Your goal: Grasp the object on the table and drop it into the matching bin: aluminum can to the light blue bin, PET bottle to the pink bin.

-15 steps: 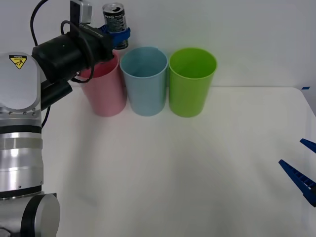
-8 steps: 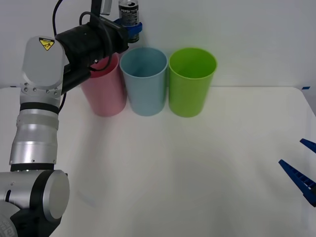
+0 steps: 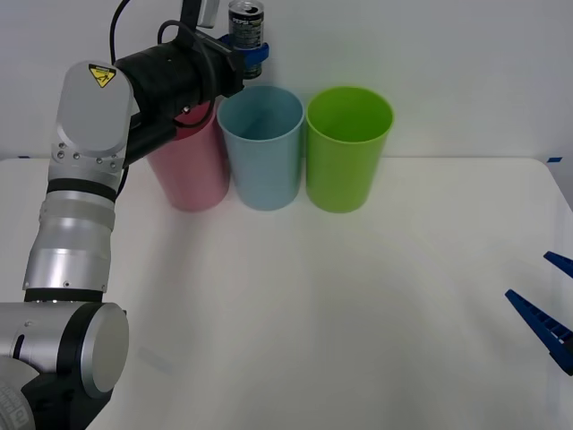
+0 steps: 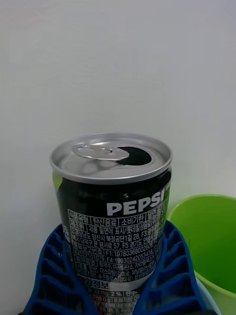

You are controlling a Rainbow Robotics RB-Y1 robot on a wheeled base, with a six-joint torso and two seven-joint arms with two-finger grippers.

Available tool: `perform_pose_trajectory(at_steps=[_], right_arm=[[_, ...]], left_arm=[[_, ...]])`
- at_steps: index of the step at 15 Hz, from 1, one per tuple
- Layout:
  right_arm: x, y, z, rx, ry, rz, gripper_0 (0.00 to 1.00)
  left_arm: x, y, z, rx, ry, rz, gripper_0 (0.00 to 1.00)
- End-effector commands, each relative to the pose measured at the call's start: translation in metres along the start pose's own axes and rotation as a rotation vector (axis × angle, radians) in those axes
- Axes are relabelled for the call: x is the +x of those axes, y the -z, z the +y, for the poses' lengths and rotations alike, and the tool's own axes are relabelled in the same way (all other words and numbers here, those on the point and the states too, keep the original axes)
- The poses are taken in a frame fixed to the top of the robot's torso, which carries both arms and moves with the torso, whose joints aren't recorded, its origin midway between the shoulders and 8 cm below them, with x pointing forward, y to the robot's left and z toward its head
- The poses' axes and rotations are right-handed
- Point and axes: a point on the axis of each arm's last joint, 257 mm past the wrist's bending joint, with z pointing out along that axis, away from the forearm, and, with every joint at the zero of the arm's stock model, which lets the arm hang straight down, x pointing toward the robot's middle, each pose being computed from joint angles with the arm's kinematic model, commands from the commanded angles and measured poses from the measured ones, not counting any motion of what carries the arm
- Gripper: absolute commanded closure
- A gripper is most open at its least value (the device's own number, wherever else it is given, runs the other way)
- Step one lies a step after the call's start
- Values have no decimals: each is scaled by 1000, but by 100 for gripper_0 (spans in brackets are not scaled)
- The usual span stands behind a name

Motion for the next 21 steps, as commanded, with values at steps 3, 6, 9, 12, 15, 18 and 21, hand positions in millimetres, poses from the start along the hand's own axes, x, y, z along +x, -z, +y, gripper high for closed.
perform_pose_trajectory(at_steps=[3, 6, 9, 12, 15, 18, 21], right_arm=[[0, 0, 0, 0, 0, 0, 0], [0, 0, 0, 0, 0, 0, 0], [0, 0, 0, 0, 0, 0, 0], [0, 0, 0, 0, 0, 0, 0], [0, 0, 0, 0, 0, 0, 0], [0, 0, 0, 0, 0, 0, 0], [0, 0, 0, 0, 0, 0, 0]], left_arm=[[-1, -2, -2, -3, -8, -2, 0], [-2, -3, -4, 1, -4, -4, 0], [-3, -3, -7, 8, 4, -10, 0], [-5, -2, -8, 18, 19, -23, 0], [-1, 5, -9, 33, 52, -57, 0], [8, 22, -4, 55, 75, -82, 0], [12, 49, 2, 66, 109, -111, 0]])
